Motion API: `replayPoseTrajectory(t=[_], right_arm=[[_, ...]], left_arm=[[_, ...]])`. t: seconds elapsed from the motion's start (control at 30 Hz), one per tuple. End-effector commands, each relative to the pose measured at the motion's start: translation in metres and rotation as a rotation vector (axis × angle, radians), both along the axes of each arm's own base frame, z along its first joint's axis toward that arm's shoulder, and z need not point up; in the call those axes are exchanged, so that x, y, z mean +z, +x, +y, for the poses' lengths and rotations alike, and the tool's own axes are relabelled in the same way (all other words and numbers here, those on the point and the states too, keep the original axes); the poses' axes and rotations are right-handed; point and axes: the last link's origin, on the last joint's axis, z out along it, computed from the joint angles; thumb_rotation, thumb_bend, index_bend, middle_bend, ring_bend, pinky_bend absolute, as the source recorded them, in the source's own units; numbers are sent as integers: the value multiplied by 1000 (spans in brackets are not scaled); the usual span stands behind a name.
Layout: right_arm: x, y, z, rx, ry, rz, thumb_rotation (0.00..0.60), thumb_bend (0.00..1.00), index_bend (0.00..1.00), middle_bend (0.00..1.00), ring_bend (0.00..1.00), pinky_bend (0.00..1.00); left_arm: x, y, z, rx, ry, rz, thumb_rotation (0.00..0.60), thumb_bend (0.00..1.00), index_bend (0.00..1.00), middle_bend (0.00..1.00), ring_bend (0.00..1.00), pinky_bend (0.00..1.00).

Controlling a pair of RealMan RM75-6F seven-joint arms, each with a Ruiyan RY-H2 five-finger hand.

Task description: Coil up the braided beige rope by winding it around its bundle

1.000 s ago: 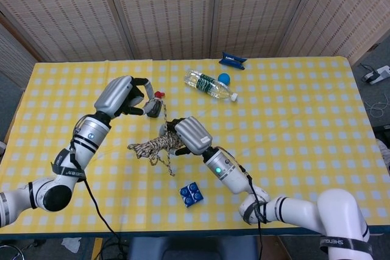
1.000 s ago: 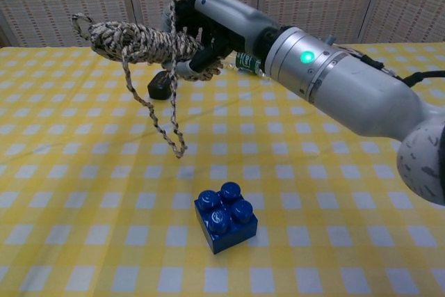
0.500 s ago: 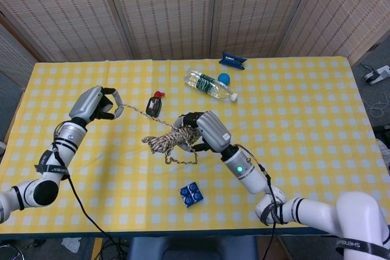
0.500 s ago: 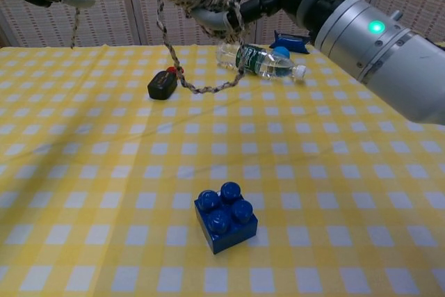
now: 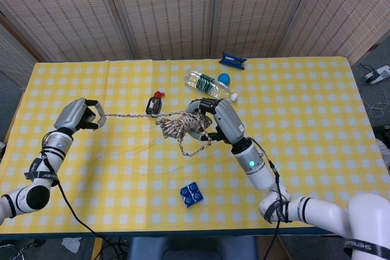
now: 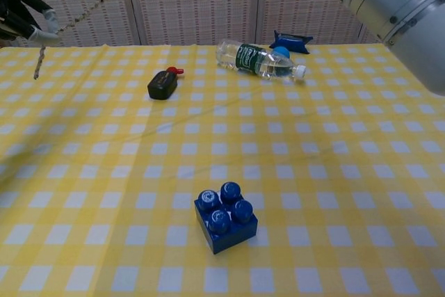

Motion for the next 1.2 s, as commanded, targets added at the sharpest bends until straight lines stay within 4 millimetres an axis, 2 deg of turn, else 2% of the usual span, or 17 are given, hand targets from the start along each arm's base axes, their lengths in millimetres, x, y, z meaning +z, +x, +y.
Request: replayPoseTrajectory(t=[0.03,0.6,0.87,1.03,1.2], right_arm=[[4,0,0,-6,-10,-24,600,428,799,673,550,596],[14,-10,-10,-86,-98,-77,600,427,800,675,554,596],[9,-19,-19,-215,-149,-89,600,428,815,686,558,596],[2,-22,-24,-255,-173,-37,600,430,815,687,563,596],[-8,-20,-28,-272,-177,35,600,431,815,687,564,596]], left_arm=[[-1,-9,-1,22,-1,16,600,388,778,1000,1000,1000],[0,-43,-15,93,-17,55,600,388,778,1000,1000,1000],[4,-57,-26,102,-8,82,600,388,778,1000,1000,1000],[13,-50,-34,15,50,116,600,388,778,1000,1000,1000],[28,-29,-45,-157,153,206,600,388,779,1000,1000,1000]])
